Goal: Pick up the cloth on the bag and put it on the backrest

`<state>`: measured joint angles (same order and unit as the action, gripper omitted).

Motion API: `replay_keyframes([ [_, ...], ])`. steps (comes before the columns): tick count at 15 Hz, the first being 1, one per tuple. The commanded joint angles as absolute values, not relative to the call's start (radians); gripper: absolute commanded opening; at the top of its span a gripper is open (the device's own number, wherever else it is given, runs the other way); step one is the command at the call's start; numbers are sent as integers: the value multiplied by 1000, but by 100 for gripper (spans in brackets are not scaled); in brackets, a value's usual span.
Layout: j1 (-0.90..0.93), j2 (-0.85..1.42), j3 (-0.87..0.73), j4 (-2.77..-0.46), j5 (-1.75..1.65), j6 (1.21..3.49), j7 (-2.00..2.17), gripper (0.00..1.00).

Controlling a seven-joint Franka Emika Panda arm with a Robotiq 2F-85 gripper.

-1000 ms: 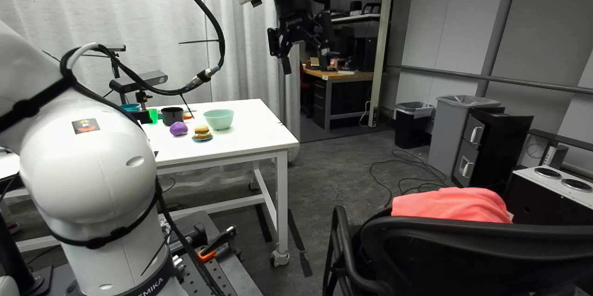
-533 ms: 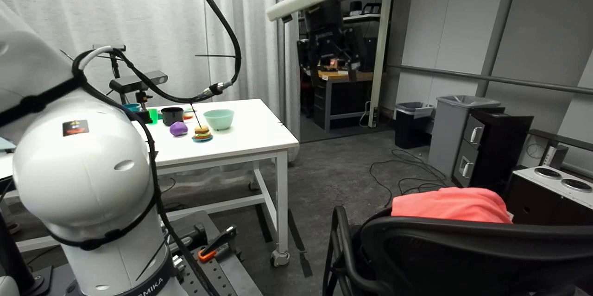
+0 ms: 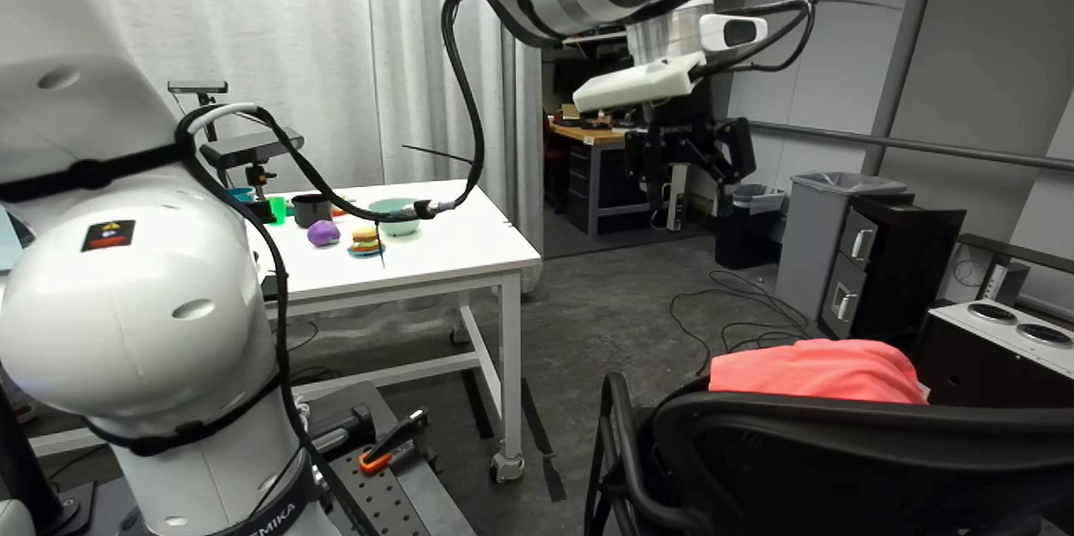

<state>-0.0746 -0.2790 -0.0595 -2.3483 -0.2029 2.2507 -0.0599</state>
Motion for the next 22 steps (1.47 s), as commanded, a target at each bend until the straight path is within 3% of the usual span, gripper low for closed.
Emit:
replay_keyframes([
  [1,-99,-166,-57,-2299,-225,2313,29,100],
  [22,-115,80,-139,-2264,-358,2378,357,100],
])
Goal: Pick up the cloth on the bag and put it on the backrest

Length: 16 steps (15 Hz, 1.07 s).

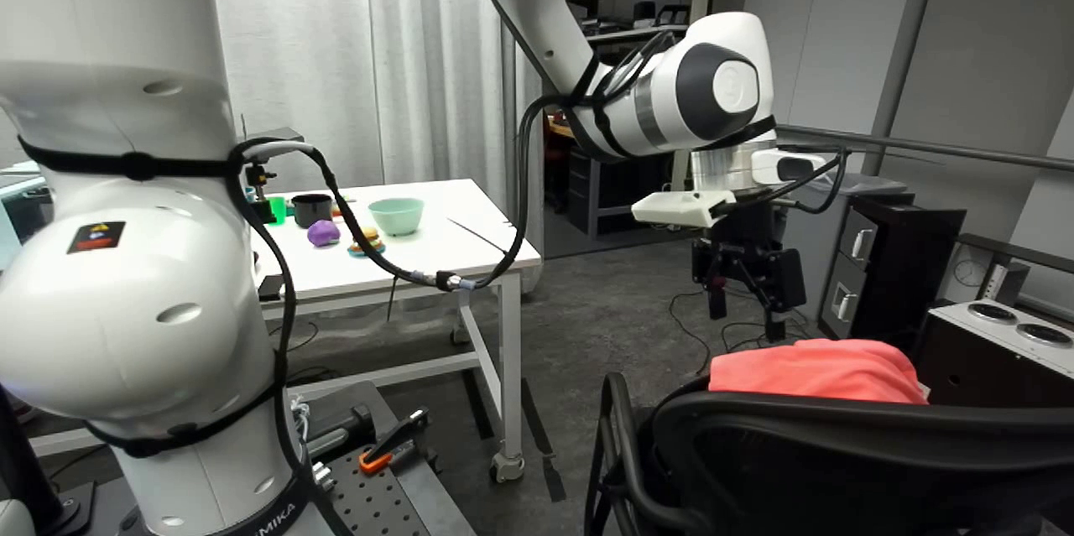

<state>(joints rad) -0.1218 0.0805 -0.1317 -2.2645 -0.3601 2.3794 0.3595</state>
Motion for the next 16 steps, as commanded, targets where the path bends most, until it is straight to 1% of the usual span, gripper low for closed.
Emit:
replay_keyframes([
  [1,-114,87,-140,-2258,-358,2378,362,100],
  [8,-114,102,-141,-2246,-356,2385,368,100],
  [13,-115,163,-142,-2217,-334,2433,368,100],
  [16,-110,203,-148,-2206,-334,2503,376,100],
])
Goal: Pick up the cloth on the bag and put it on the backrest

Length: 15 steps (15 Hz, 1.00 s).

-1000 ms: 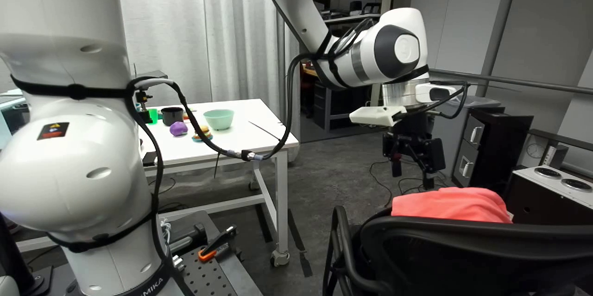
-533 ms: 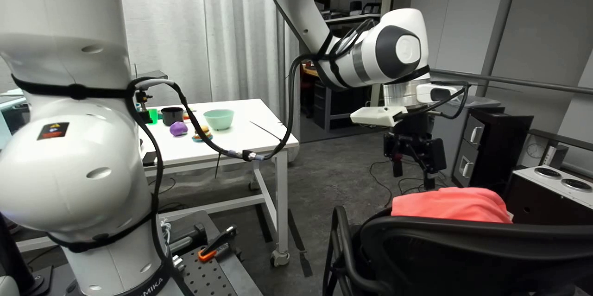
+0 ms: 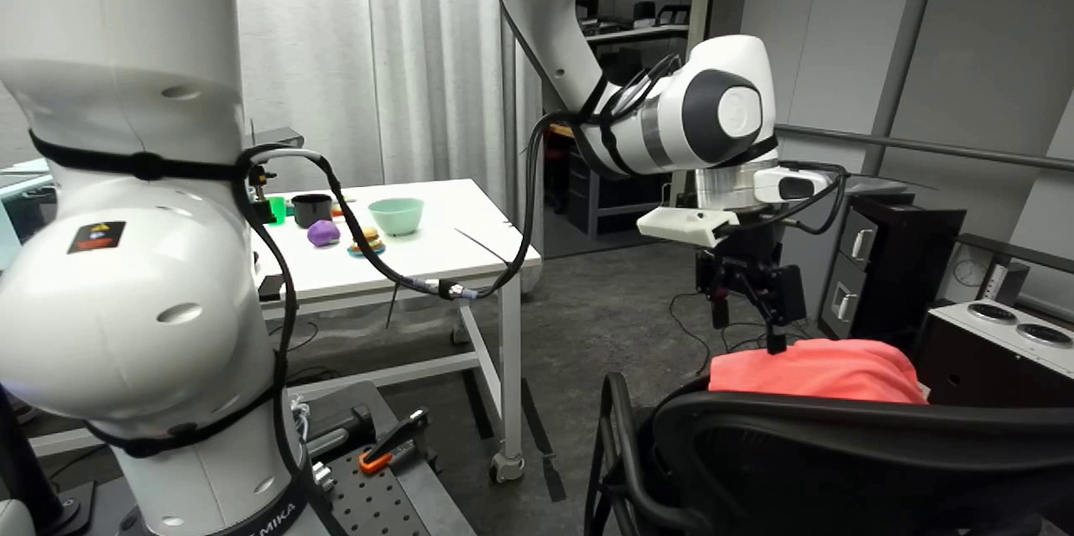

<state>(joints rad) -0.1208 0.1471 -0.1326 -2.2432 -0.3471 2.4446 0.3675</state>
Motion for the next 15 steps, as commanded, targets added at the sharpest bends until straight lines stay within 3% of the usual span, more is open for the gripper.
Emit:
replay_keyframes([
  [1,-97,233,-144,-2199,-339,2534,400,100],
  [7,-57,337,-169,-2153,-337,2596,436,100],
  [8,-52,351,-174,-2146,-334,2598,440,75],
  [10,-44,371,-184,-2132,-330,2598,445,66],
  [15,-30,389,-207,-2112,-325,2593,457,27],
])
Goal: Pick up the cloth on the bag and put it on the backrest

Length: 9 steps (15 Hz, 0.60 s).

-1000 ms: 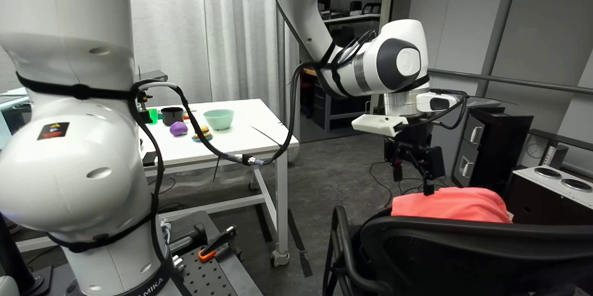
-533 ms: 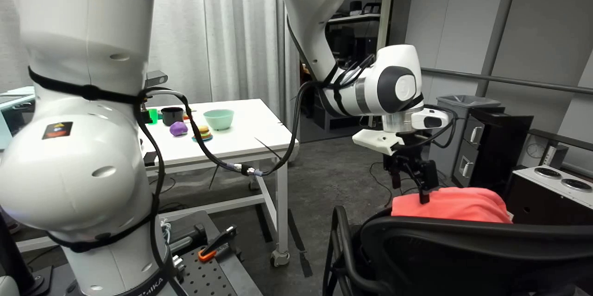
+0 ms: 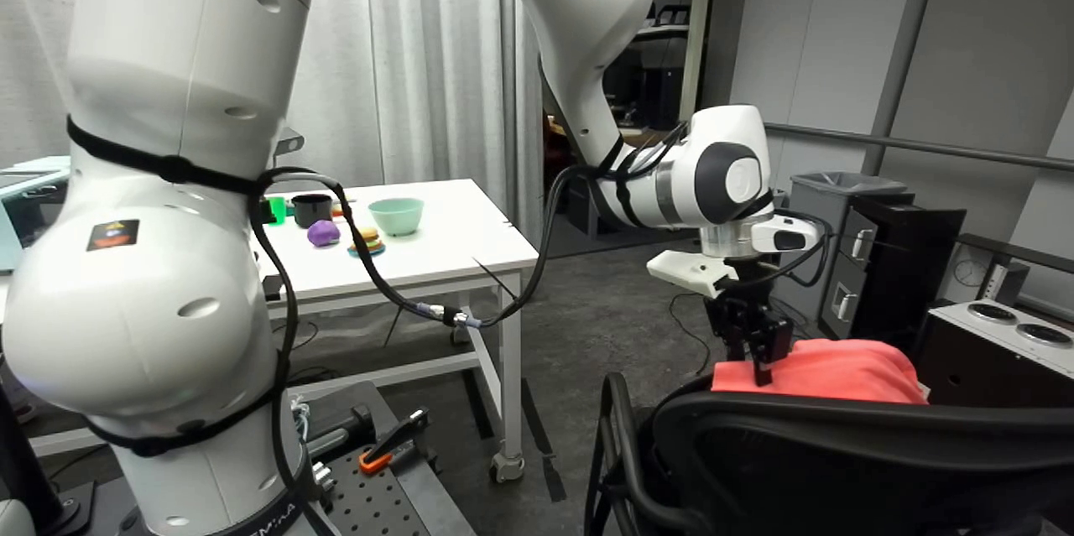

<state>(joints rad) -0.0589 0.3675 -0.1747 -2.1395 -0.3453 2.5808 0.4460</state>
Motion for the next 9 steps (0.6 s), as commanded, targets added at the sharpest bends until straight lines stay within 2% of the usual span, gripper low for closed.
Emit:
replay_keyframes([
  [1,-28,385,-208,-2113,-322,2590,457,18],
  [3,-26,371,-209,-2116,-316,2581,457,2],
  [4,-27,357,-207,-2118,-312,2583,455,0],
  [9,-19,272,-207,-2106,-306,2626,470,0],
])
